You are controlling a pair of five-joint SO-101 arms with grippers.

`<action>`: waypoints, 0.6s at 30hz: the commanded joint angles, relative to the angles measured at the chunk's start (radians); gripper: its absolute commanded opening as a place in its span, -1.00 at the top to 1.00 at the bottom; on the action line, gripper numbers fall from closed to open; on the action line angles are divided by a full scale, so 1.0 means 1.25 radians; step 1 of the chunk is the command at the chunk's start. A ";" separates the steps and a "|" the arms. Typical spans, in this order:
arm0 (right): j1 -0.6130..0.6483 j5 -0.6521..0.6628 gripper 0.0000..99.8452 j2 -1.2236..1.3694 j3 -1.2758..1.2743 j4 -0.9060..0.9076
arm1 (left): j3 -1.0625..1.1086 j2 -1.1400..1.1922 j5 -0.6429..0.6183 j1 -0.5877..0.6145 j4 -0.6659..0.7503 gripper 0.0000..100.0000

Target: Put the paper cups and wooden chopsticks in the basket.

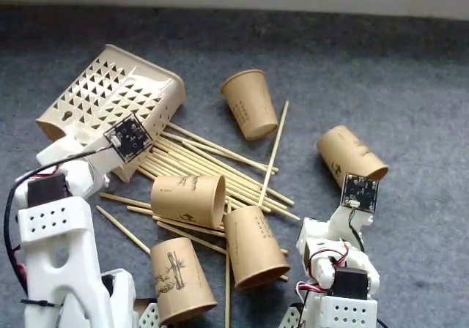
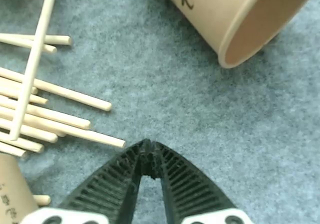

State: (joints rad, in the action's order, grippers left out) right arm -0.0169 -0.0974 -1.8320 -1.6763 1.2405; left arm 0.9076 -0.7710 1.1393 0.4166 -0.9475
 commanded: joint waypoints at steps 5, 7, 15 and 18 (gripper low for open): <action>-0.007 -0.006 0.99 -0.004 -0.090 0.008 | 0.116 -0.020 -0.022 0.002 0.247 0.57; -0.007 -0.006 0.99 -0.004 -0.090 0.008 | 0.138 -0.020 -0.091 -0.012 0.290 0.57; -0.007 -0.006 0.99 -0.004 -0.090 0.008 | 0.154 -0.020 -0.239 -0.058 0.340 0.57; -0.007 -0.006 0.99 -0.004 -0.090 0.008 | 0.147 -0.021 -0.273 -0.064 0.340 0.66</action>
State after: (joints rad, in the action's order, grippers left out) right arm -0.0169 -0.0974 -1.8320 -1.6763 1.2405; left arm 1.1040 -0.7741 0.8370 0.3644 -0.5470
